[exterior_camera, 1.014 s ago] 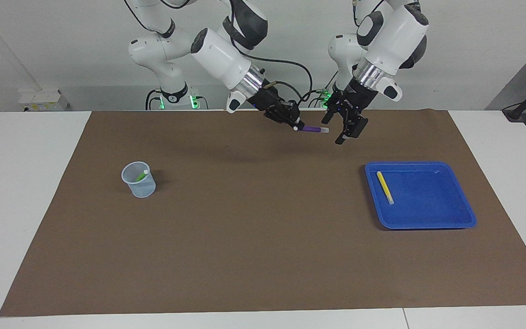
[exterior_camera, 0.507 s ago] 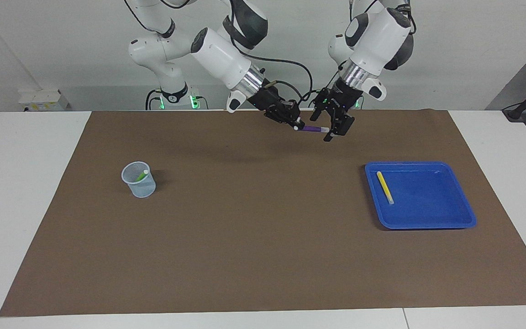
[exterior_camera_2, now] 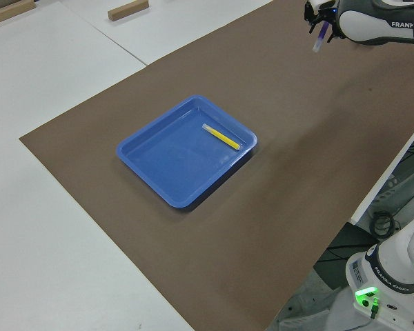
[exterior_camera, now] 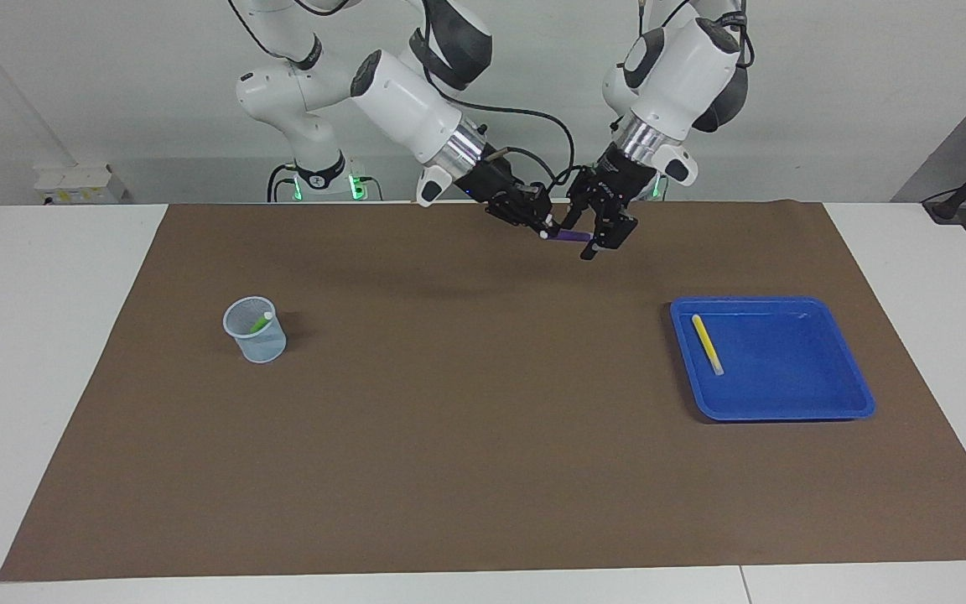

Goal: Right arm passes pens to left for tray arrangement
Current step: 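Close the left gripper on the purple pen while the right gripper releases, then place the purple pen in the blue tray with the left gripper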

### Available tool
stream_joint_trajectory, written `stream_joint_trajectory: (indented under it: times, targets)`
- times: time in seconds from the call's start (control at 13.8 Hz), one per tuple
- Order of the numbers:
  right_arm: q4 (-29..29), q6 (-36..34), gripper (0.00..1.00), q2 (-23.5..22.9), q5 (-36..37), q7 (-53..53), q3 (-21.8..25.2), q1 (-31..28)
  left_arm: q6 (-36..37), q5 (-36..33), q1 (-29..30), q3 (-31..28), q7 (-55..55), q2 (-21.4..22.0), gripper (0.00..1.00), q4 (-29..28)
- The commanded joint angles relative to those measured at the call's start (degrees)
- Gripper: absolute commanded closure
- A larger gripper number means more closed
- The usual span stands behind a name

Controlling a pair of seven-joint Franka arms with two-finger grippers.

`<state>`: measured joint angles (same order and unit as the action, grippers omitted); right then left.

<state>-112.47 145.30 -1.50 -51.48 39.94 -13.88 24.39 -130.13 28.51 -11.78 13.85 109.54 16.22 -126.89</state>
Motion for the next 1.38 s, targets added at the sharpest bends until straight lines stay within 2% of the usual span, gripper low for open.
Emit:
stream_joint_trajectory:
  times: [0.0, 0.51, 0.58, 0.65, 0.72, 1.01, 1.3]
  targets:
    - [0.3, 0.9, 1.0, 0.0, -1.7, 0.0, -0.2, 0.1, -0.4, 0.8, -0.8, -0.5, -1.3, 1.7, 1.0, -1.4]
    - [0.4, 0.5, 1.0, -0.2, -1.7, 0.0, -0.2, 0.0, 2.0, 0.8, -0.8, -0.5, -8.8, 1.8, 1.0, -0.9]
    - [0.4, 0.6, 0.72, -0.2, -1.7, 0.1, -0.2, 0.0, 2.2, 0.8, -0.8, -0.5, -9.1, 1.9, 1.0, -0.9]
    - [0.4, 1.0, 0.22, -0.1, -1.6, 0.1, -0.2, 0.0, 2.9, 0.8, -0.8, -0.5, -9.2, 2.0, 1.0, -0.9]
    - [0.4, 1.1, 0.0, 0.1, -1.6, -0.3, -0.2, 0.0, 3.4, 0.8, -0.7, -0.5, -9.3, 1.9, 1.0, -0.8]
    - [0.2, -1.8, 0.0, 0.5, 0.7, -1.4, 0.2, -0.8, 6.4, 0.8, 0.3, -1.7, -16.9, 2.1, 1.0, -0.8]
    - [0.4, -17.2, 0.0, 1.4, 15.6, -11.9, 0.3, -7.2, 17.0, 0.8, 1.4, -8.1, -37.8, 2.1, 1.0, 0.9]
